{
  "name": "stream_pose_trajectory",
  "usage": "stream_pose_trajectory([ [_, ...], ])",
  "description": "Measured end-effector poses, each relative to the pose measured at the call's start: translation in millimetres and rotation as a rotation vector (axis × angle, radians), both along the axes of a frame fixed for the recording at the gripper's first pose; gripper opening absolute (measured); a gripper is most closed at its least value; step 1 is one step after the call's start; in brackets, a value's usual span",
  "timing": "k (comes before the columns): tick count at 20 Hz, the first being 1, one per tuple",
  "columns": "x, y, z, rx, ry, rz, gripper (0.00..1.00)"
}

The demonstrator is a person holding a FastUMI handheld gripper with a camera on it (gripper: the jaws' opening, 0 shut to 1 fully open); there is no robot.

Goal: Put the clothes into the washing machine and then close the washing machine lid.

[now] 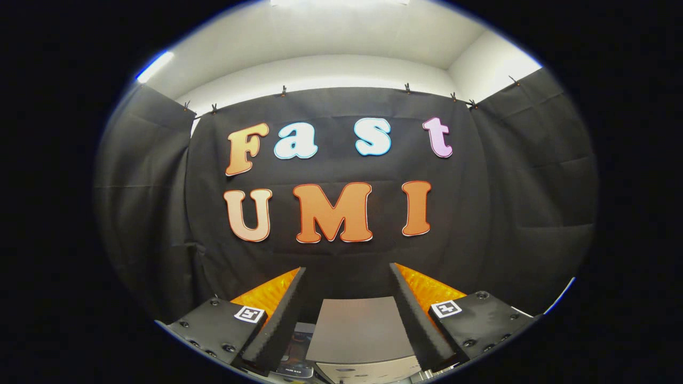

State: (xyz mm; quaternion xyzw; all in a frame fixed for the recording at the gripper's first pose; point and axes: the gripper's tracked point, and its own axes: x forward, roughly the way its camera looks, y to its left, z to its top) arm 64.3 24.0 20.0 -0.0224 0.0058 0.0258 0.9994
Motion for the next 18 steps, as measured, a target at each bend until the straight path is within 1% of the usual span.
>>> stream_pose_trajectory([
  [18, -7.7, -3.7, -0.7, -0.001, 0.007, -0.015, 0.97],
])
